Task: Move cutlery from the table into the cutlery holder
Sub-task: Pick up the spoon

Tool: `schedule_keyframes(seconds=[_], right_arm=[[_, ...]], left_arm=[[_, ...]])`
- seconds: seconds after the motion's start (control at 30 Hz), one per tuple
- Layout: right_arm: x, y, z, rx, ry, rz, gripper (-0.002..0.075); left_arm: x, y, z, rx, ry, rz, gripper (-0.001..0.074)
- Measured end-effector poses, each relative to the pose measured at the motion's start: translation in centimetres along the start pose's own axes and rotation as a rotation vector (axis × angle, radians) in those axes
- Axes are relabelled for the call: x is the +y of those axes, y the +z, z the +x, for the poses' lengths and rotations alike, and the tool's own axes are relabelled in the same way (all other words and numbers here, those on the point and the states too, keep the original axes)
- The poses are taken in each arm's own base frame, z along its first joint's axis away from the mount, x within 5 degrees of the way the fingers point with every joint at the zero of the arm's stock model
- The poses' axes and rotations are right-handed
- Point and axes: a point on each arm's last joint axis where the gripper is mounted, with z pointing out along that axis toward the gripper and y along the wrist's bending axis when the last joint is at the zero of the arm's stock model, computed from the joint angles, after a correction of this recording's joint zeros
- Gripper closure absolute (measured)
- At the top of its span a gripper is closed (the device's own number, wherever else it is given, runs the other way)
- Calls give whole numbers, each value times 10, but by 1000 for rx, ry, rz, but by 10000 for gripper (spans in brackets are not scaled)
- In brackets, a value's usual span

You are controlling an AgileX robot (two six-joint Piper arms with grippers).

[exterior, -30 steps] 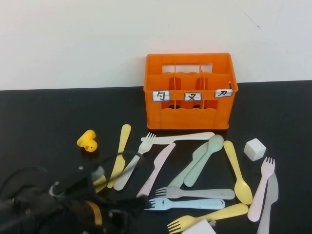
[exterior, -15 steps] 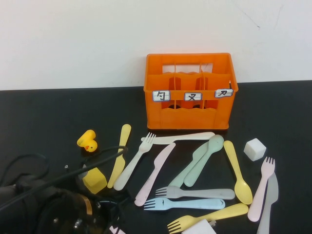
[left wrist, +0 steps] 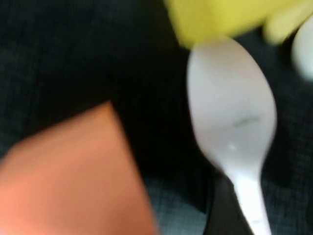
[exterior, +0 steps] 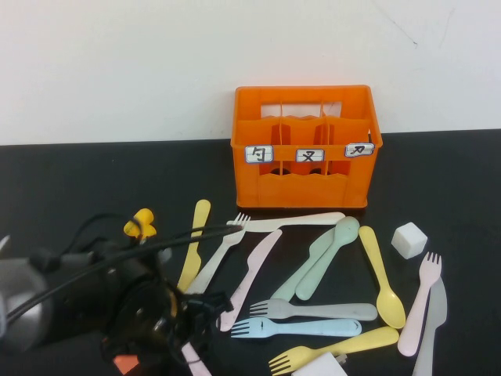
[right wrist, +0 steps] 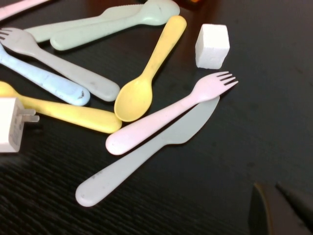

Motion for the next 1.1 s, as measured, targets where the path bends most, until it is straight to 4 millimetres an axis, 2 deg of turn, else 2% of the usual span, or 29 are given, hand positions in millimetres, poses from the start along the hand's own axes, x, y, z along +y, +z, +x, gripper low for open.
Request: schedule_keyframes(seconds=[0.13,0.3,0.57,0.87,0.97,1.1], right_arm=[[0,0,0,-1,2,-1,728],[0,0,0,-2,4,-2,728],[0,0,0,-2,4,-2,728],[1,0,0,2,4,-6,728],[1,0,0,5,4,-11,728],[1,0,1,6,4,-13,728]], left_arm=[[-13,7,-13,-30,123,-42,391],[-21,9,-23,-14,174,-130,391],[-22,11,-22,33,146,-169,391],[-25,11,-16,104,163,-135,400],[-25,11,-16,104,173,-139,461],[-24,11,-17,100,187,-148,633]])
